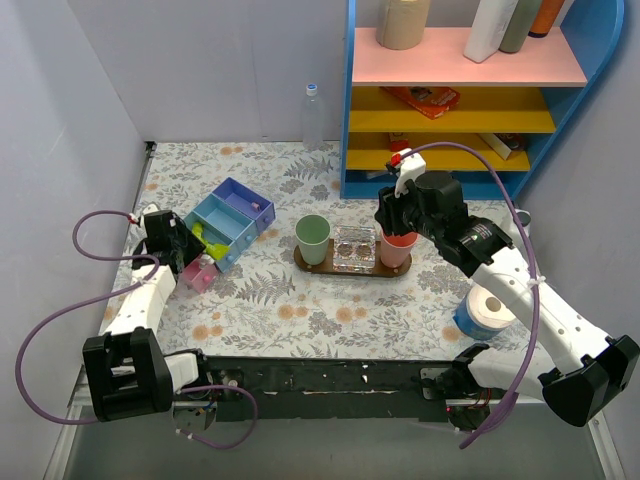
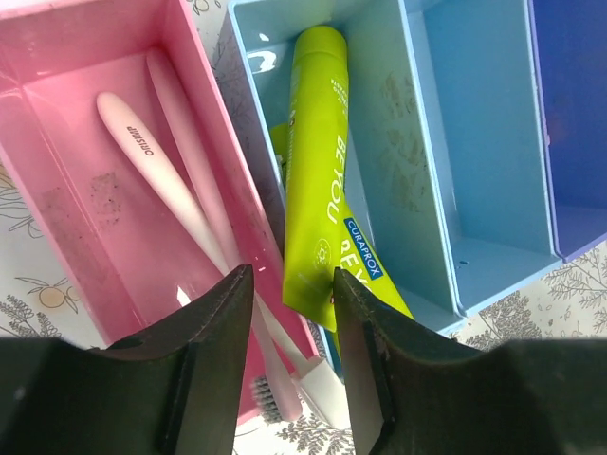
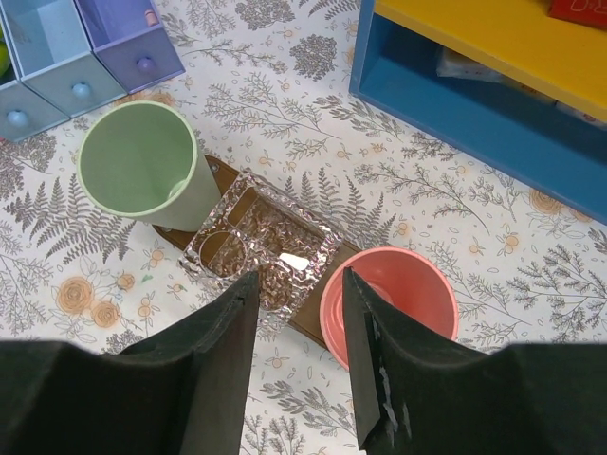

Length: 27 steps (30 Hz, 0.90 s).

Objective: Prepare toiletry sets of a toothbrush and toothpaste on the tray

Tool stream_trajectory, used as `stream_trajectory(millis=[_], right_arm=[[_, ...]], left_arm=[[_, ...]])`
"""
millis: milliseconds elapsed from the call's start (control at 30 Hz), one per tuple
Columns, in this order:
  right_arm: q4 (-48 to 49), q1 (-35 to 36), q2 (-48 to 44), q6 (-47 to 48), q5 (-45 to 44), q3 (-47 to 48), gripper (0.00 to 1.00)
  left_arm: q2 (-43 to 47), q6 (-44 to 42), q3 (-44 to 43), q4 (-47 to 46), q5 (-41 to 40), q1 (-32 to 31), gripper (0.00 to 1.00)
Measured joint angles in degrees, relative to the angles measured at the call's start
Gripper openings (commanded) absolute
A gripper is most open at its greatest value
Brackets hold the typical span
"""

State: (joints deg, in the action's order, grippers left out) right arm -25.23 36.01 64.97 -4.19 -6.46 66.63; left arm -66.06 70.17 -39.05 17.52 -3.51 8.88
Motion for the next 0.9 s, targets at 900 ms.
stream_trajectory(millis=[900], right_arm=[[0.11, 0.00, 0.00, -0.09, 0.17, 0.00, 0.45]], left_arm=[[-0.94, -5.35, -2.95, 0.52, 1.27, 0.00, 0.00]])
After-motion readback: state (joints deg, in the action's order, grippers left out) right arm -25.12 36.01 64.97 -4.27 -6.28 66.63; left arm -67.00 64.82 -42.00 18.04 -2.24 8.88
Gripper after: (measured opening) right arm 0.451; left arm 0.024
